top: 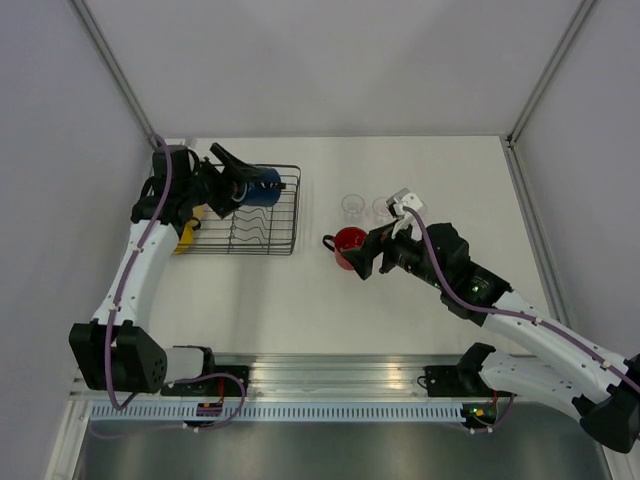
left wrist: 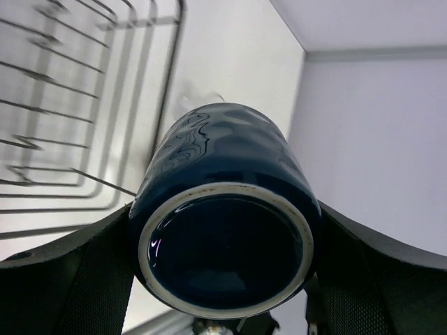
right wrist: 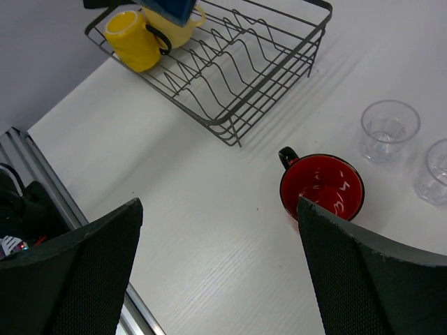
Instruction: Unload the cups from the dish rack
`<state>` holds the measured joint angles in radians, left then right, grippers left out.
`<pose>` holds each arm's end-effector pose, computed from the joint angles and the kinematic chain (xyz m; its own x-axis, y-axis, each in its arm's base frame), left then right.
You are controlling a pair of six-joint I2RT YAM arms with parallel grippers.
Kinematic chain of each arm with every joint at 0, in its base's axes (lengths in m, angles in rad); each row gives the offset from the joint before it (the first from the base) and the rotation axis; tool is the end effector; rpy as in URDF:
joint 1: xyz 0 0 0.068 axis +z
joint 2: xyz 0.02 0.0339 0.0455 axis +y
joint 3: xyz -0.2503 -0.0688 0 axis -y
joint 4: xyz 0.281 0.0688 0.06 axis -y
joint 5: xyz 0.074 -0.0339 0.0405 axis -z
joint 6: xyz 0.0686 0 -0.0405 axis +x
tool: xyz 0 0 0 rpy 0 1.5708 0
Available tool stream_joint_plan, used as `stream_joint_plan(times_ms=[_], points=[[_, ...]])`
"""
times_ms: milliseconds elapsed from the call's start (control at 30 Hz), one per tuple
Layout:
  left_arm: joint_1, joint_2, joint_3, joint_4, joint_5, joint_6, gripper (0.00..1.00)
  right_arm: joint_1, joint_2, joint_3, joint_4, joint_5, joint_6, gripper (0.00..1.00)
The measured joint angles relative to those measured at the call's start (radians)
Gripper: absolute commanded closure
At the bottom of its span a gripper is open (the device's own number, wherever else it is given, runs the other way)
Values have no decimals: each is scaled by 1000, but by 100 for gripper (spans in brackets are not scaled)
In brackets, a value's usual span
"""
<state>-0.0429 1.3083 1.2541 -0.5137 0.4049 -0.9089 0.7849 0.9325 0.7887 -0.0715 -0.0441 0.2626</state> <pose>0.3529 -0.0422 0.3262 -0.6231 -0.6990 -0.3510 -0.1957 0.5738 -0.7952 0.2078 0.2119 0.3032 -0.3372 0.0298 -0.9410 -0.6721 0.6923 0.2627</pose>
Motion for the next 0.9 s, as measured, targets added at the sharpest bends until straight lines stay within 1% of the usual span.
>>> stream_joint_plan(times_ms=[133, 233, 367, 500, 667, 733, 833, 900], points=[[-81, -44, -151, 187, 178, -113, 98, -4, -52, -56, 84, -84, 19, 6], [-165, -47, -242, 351, 285, -226, 98, -4, -91, -100, 160, -153, 30, 7], [-270, -42, -334, 603, 384, -402, 98, -4, -138, -149, 218, -219, 33, 9], [-354, -34, -394, 843, 441, -573, 98, -4, -197, -176, 240, -251, 25, 10], [-440, -36, -420, 1006, 459, -694, 98, -4, -270, -188, 244, -255, -14, 12], [-476, -44, -433, 1031, 457, -722, 98, -4, -288, -188, 249, -264, -37, 13], [-531, -66, -462, 1048, 435, -752, 98, -4, -291, -188, 265, -290, -61, 17], [-572, -78, -479, 1049, 414, -769, 98, -4, -282, -188, 278, -307, -75, 28]])
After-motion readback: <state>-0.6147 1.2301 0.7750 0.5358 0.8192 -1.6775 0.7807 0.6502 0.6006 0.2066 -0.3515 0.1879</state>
